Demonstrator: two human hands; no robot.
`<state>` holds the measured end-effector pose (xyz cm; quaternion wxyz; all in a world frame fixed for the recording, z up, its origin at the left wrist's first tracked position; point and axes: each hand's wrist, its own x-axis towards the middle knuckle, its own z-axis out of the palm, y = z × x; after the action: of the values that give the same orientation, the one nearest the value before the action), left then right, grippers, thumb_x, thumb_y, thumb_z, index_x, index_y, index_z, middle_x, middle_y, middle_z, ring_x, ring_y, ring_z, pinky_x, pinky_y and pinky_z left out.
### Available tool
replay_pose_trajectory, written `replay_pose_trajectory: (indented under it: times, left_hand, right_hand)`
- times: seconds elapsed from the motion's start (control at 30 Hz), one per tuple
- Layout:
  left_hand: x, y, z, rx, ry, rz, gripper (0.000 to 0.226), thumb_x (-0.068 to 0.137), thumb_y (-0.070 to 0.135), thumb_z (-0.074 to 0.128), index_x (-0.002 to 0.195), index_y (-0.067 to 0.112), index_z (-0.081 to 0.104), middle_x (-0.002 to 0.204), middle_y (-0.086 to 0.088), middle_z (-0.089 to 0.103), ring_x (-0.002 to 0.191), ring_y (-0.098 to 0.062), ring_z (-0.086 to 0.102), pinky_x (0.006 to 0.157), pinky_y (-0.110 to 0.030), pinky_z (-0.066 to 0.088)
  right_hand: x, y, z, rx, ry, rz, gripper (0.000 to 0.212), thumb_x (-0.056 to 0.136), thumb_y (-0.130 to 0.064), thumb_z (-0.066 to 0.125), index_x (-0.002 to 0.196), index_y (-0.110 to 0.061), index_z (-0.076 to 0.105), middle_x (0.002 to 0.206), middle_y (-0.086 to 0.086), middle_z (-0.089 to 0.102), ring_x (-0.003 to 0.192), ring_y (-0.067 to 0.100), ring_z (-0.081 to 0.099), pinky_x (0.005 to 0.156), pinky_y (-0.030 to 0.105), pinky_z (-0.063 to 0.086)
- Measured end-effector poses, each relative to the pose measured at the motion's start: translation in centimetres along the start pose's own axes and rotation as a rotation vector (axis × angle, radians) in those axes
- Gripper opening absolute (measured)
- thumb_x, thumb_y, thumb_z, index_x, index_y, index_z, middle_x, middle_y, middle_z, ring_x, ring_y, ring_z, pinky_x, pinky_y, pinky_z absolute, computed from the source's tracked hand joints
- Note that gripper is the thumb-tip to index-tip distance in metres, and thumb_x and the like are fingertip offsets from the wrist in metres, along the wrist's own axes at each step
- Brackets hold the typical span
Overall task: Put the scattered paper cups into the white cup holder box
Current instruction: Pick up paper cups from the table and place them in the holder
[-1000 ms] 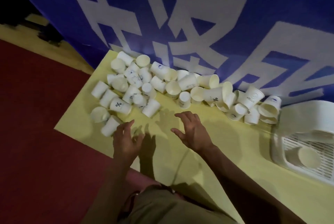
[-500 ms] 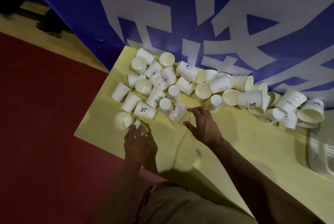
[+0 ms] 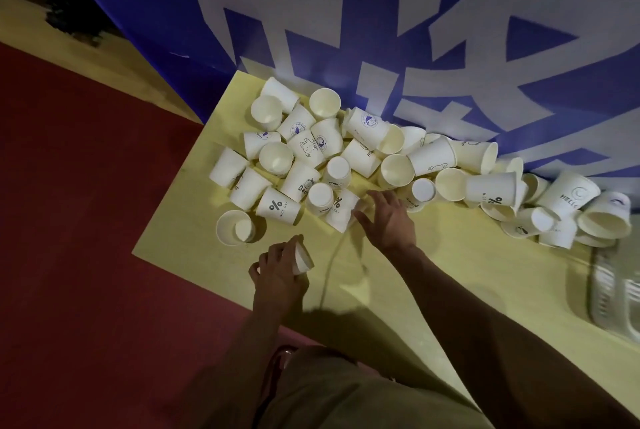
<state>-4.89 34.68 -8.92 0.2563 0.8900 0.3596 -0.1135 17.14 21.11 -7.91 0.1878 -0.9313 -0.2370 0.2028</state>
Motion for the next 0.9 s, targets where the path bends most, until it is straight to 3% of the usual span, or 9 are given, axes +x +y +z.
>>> replay_pose_trajectory:
  times: [0.17, 0.27, 0.47, 0.63, 0.73, 0.83, 0.9]
  left_hand:
    - [-0.5, 1.5, 0.1, -0.140, 0.032, 0.056, 0.082, 0.069, 0.035, 0.073, 0.140, 0.041, 0.033, 0.125, 0.005, 0.052, 0.109, -0.022, 0.054, 0.095, -0.049, 0.043]
    - [-1.0, 2.4, -0.1, -0.212, 0.066, 0.095, 0.084, 0.068, 0.039, 0.076, 0.141, 0.039, 0.034, 0.121, 0.008, 0.051, 0.105, -0.019, 0.056, 0.087, -0.047, 0.052]
    - [-2.3, 3.9, -1.3, -0.329, 0.103, 0.178, 0.089, 0.074, 0.041, 0.085, 0.148, 0.029, 0.036, 0.130, 0.004, 0.044, 0.110, -0.010, 0.053, 0.082, -0.024, 0.050]
    - [-3.6, 5.9, -2.2, -0.326, 0.118, 0.199, 0.086, 0.076, 0.043, 0.082, 0.148, 0.028, 0.037, 0.125, 0.008, 0.042, 0.104, -0.002, 0.047, 0.079, -0.026, 0.048]
    - [-4.3, 7.8, -2.0, -0.338, 0.108, 0.250, 0.084, 0.080, 0.044, 0.081, 0.149, 0.027, 0.036, 0.127, 0.008, 0.039, 0.110, -0.007, 0.049, 0.087, -0.026, 0.048]
    - [-5.1, 11.3, -1.2, -0.349, 0.051, 0.238, 0.083, 0.081, 0.036, 0.078, 0.150, 0.031, 0.033, 0.127, 0.010, 0.034, 0.115, -0.011, 0.045, 0.093, -0.033, 0.048]
    - [-5.9, 14.0, 0.0, -0.326, 0.042, 0.298, 0.084, 0.081, 0.030, 0.078, 0.152, 0.029, 0.032, 0.128, 0.008, 0.035, 0.117, -0.014, 0.047, 0.095, -0.036, 0.050]
  right_hand:
    - [0.3, 0.8, 1.0, 0.040, -0.003, -0.036, 0.051, 0.092, -0.045, 0.071, 0.131, -0.013, 0.060, 0.132, 0.013, 0.056, 0.120, 0.040, 0.054, 0.083, 0.053, 0.057]
    - [0.4, 1.5, 1.4, 0.095, 0.008, -0.066, 0.046, 0.091, -0.043, 0.073, 0.123, -0.012, 0.062, 0.125, 0.014, 0.057, 0.116, 0.040, 0.056, 0.085, 0.053, 0.056]
    - [-0.3, 1.7, 1.4, 0.186, 0.030, -0.181, 0.030, 0.088, -0.028, 0.080, 0.103, -0.006, 0.067, 0.118, 0.020, 0.059, 0.106, 0.042, 0.058, 0.088, 0.053, 0.055]
    - [-3.1, 2.7, -0.1, 0.271, 0.165, -0.273, 0.030, 0.091, -0.039, 0.071, 0.102, -0.014, 0.059, 0.130, 0.026, 0.053, 0.122, 0.046, 0.053, 0.098, 0.050, 0.050]
    - [-5.7, 5.2, -1.8, 0.274, 0.271, -0.497, 0.025, 0.099, -0.033, 0.064, 0.107, -0.015, 0.049, 0.107, 0.010, 0.059, 0.121, 0.037, 0.052, 0.102, 0.051, 0.050]
    - [-9.7, 7.8, -5.6, 0.352, 0.279, -0.402, 0.028, 0.094, -0.029, 0.072, 0.104, -0.013, 0.051, 0.106, 0.006, 0.061, 0.123, 0.028, 0.054, 0.093, 0.049, 0.053]
    - [-12.8, 10.1, -7.9, 0.359, 0.318, -0.319, 0.034, 0.092, -0.027, 0.075, 0.111, -0.011, 0.052, 0.113, 0.006, 0.058, 0.109, 0.025, 0.057, 0.089, 0.047, 0.053]
